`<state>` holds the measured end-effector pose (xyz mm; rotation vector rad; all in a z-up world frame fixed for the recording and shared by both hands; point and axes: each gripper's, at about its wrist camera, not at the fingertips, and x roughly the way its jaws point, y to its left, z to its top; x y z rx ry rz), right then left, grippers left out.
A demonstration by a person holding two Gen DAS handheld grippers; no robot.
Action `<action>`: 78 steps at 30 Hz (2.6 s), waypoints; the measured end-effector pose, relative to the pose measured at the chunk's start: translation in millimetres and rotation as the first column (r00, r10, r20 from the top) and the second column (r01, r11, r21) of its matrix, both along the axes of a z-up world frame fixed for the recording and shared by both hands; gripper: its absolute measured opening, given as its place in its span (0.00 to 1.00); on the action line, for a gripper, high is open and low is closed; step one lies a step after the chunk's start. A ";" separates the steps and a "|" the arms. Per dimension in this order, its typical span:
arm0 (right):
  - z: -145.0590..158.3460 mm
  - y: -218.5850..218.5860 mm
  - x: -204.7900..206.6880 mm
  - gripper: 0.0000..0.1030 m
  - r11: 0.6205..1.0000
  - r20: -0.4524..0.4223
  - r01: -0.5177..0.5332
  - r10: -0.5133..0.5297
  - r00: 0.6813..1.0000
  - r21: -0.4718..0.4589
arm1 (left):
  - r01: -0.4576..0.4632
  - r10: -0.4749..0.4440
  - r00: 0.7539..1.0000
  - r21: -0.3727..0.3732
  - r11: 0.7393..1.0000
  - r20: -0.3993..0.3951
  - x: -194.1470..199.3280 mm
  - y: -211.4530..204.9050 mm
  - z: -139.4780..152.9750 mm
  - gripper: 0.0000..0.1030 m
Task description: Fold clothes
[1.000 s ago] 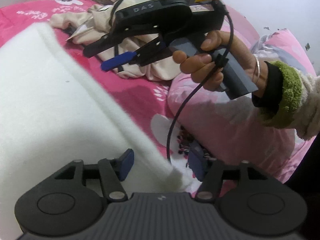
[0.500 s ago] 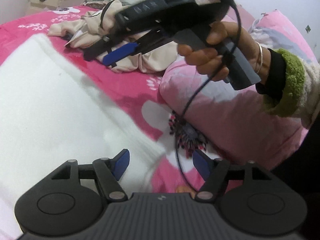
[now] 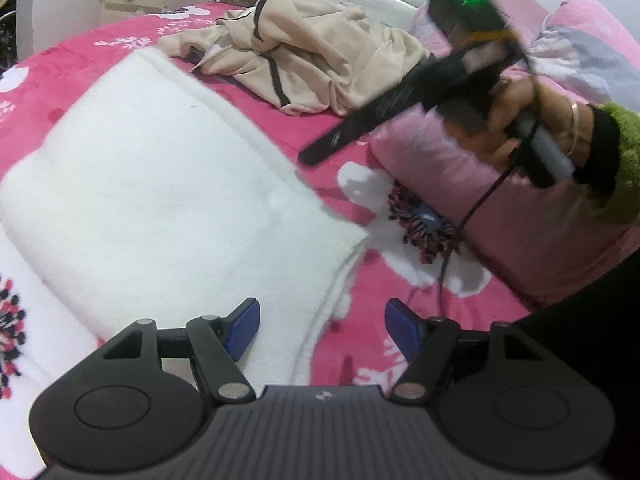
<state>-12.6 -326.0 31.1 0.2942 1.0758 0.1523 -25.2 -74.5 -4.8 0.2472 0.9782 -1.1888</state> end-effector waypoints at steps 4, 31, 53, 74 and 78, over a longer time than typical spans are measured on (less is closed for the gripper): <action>1.5 2.1 2.9 0.47 0.993 0.010 -0.010 0.008 1.000 0.115 | 0.009 -0.009 1.000 0.040 0.999 0.010 3.2 10.6 -3.0 0.65; 18.2 102.3 115.5 0.08 0.863 0.329 -0.119 0.311 0.892 -0.491 | -0.148 0.156 0.968 -0.052 0.988 0.194 119.3 -3.4 10.0 0.65; -42.3 53.1 135.2 0.07 0.927 0.277 -0.090 0.200 0.940 -0.363 | -0.279 0.309 0.944 -0.220 0.935 0.117 209.8 62.4 -41.3 0.63; -40.1 -26.9 196.2 0.41 0.967 0.096 0.122 -0.146 0.985 0.224 | -0.377 0.228 0.887 -0.345 0.860 -0.401 295.2 99.5 -81.1 0.44; -37.9 -24.0 190.5 0.32 0.966 0.151 0.074 -0.114 0.982 0.250 | -0.405 0.207 0.861 -0.379 0.832 -0.465 297.1 111.1 -84.8 0.26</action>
